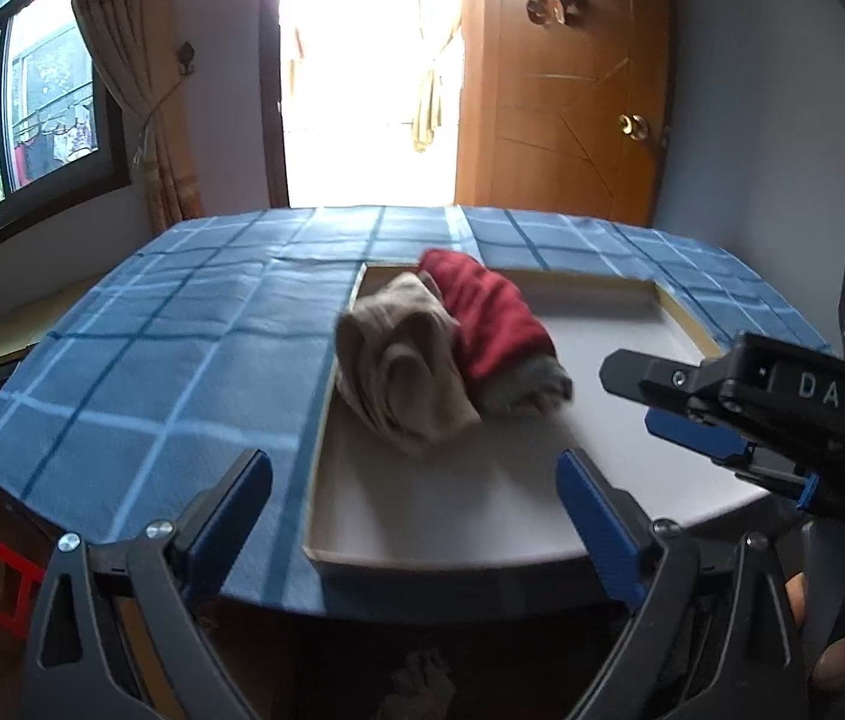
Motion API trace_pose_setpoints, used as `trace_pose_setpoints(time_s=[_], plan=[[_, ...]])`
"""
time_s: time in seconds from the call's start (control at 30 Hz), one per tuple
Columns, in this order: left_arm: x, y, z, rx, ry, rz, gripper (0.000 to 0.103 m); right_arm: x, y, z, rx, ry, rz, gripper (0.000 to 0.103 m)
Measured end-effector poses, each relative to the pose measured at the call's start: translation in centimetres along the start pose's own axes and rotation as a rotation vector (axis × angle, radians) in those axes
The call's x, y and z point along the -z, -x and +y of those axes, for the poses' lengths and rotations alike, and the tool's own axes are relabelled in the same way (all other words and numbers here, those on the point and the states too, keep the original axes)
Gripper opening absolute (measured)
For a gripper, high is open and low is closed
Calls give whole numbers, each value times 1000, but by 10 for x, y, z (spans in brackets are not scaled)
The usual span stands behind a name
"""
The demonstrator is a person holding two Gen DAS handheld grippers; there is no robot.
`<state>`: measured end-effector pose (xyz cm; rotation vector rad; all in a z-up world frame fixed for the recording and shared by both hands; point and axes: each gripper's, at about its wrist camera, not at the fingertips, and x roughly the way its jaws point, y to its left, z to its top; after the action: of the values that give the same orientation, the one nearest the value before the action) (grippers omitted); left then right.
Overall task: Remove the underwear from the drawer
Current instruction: 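Lower the red cloth and beige garment into the tray and open both tools, then lower both open tools back into the drawer of clothes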
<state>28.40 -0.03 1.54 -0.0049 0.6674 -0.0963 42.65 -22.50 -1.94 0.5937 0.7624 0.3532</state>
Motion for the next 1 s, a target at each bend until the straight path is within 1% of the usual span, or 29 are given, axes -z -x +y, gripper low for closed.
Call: trace_pose_setpoints(time_s=[0.17, 0.27, 0.5, 0.6, 0.67, 0.73, 0.87, 1.0], plan=[[13, 5, -7, 14, -5, 21, 97, 16, 15, -1, 21, 35, -18, 61], [19, 9, -11, 22, -8, 25, 97, 24, 27, 1, 52, 79, -38, 61], [34, 19, -14, 10, -39, 32, 97, 41, 47, -3, 109, 147, -56, 61], [43, 22, -14, 12, -51, 49, 97, 51, 57, -6, 127, 183, -67, 61], [48, 23, -15, 15, -58, 56, 97, 56, 62, -7, 154, 202, -62, 61], [55, 25, -15, 23, -63, 63, 97, 64, 68, -10, 152, 215, -55, 61], [67, 25, -14, 27, -72, 88, 97, 79, 78, -16, 182, 256, -50, 61], [78, 22, -12, 26, -78, 117, 97, 93, 81, -27, 191, 255, -23, 61]])
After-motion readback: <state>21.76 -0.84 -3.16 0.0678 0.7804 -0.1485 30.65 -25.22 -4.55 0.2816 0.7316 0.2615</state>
